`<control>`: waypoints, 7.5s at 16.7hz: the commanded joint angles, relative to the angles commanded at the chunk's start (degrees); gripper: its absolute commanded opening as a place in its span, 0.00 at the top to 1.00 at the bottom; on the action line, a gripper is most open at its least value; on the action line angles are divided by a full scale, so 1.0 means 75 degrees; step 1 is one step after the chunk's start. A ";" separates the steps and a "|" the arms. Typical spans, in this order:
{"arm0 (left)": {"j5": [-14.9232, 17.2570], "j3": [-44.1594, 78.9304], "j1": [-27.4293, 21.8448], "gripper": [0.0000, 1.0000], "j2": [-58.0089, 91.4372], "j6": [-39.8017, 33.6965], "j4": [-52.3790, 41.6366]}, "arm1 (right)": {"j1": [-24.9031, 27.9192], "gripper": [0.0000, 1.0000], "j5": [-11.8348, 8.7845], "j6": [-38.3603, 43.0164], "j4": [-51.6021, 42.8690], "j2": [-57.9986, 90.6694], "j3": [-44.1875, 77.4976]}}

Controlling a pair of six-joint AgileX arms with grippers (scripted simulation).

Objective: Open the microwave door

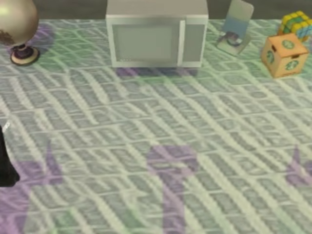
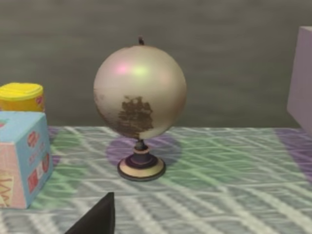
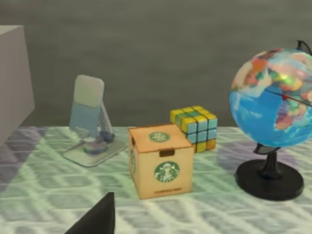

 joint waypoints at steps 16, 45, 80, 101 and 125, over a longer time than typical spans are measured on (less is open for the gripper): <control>-0.1573 0.7142 -0.2606 0.00 0.7551 -0.2181 -0.2785 | 0.0000 0.00 0.0000 0.0000 0.0000 0.0000 0.0000; -0.3061 1.6565 -0.5110 0.00 1.8720 -0.4285 -0.5234 | 0.0000 0.00 0.0000 0.0000 0.0000 0.0000 0.0000; -0.3202 1.5119 -0.5340 1.00 1.7935 -0.4494 -0.4640 | 0.0000 0.00 0.0000 0.0000 0.0000 0.0000 0.0000; -0.3202 1.5119 -0.5340 1.00 1.7935 -0.4494 -0.4640 | 0.0000 0.00 0.0000 0.0000 0.0000 0.0000 0.0000; -0.2945 1.4344 -0.5314 1.00 1.7498 -0.4078 -0.4138 | 0.0000 0.00 0.0000 0.0000 0.0000 0.0000 0.0000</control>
